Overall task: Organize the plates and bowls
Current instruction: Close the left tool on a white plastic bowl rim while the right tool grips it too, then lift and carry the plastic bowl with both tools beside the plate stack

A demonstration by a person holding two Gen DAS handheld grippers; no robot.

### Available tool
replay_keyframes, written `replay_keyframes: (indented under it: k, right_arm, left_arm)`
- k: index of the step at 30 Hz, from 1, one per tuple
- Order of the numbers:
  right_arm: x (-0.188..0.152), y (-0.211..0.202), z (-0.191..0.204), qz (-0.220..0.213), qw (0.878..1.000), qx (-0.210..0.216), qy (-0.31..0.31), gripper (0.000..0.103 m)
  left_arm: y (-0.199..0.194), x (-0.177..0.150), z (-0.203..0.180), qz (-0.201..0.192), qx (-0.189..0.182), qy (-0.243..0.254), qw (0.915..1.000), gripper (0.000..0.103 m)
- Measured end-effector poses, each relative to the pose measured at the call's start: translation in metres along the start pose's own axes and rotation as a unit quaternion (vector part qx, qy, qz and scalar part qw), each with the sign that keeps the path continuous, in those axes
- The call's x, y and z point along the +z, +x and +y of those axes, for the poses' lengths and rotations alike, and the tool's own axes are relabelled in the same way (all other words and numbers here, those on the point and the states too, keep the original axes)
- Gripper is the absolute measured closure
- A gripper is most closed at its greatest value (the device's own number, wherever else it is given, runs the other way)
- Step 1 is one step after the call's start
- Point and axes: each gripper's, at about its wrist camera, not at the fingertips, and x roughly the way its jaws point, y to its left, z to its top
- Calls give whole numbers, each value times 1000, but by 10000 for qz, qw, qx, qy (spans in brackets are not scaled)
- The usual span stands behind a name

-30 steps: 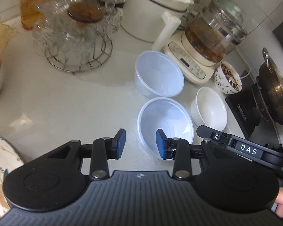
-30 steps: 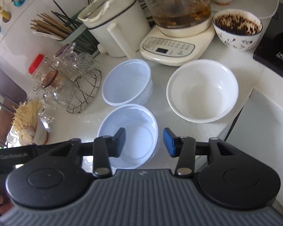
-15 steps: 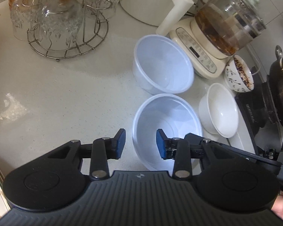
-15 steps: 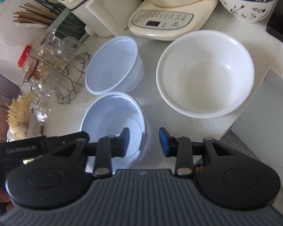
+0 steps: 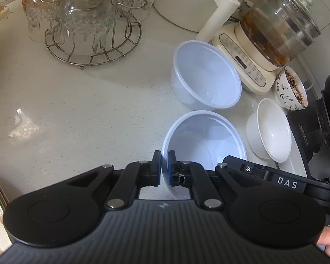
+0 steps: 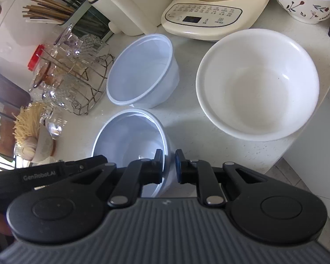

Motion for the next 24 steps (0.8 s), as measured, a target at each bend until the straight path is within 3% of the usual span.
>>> replay_keyframes:
  k: [11, 24]
  right_arm:
    - [6, -4, 25, -133, 9992, 238, -289, 89]
    - [7, 22, 84, 272, 9908, 545, -1206, 89]
  left_arm:
    - [-35, -1, 14, -418, 14, -196, 9989, 97]
    - [-69, -18, 63, -638, 468, -915, 9927, 97]
